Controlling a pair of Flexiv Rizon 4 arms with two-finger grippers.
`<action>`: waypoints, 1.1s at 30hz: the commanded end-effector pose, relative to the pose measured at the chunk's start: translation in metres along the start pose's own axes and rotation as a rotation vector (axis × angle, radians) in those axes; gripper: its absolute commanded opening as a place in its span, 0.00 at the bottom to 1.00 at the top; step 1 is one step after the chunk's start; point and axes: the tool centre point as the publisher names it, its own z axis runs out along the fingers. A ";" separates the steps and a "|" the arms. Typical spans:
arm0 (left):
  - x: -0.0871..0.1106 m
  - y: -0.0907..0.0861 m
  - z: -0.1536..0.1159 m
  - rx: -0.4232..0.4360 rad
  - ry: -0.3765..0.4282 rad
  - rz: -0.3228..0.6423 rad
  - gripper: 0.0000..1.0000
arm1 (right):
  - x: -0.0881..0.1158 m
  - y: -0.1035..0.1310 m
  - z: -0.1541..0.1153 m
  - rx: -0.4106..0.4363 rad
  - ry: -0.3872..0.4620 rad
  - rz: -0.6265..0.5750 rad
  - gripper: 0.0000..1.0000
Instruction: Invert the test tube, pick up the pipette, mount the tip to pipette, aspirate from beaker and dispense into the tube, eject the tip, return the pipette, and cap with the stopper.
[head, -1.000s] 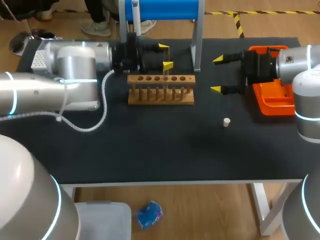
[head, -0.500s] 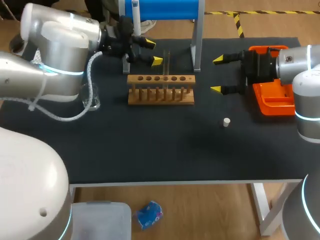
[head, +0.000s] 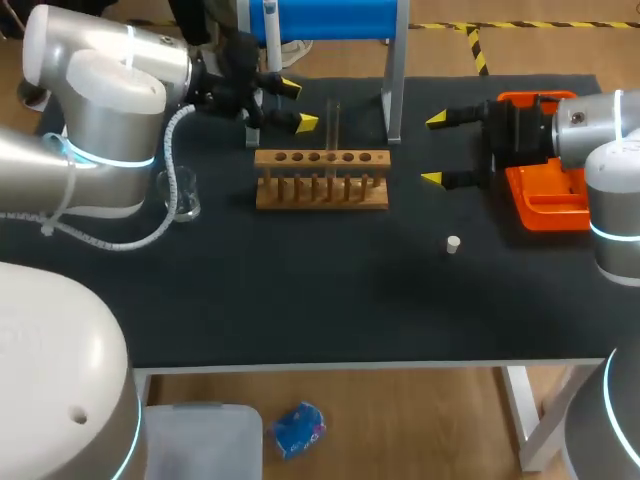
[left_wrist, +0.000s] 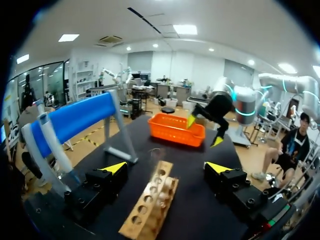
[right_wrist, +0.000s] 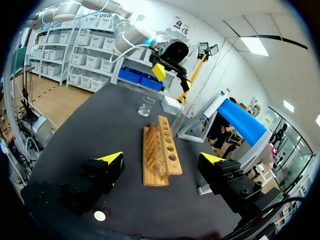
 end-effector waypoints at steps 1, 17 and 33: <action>-0.013 0.021 -0.070 0.029 -0.162 -0.028 1.00 | 0.001 0.000 0.000 -0.001 -0.001 -0.001 1.00; -0.034 0.043 -0.152 -0.014 -0.409 -0.129 1.00 | 0.001 0.000 0.000 -0.001 -0.001 -0.001 1.00; -0.091 0.080 -0.207 -0.034 -0.610 -0.217 1.00 | 0.001 0.000 0.000 -0.001 -0.001 -0.001 1.00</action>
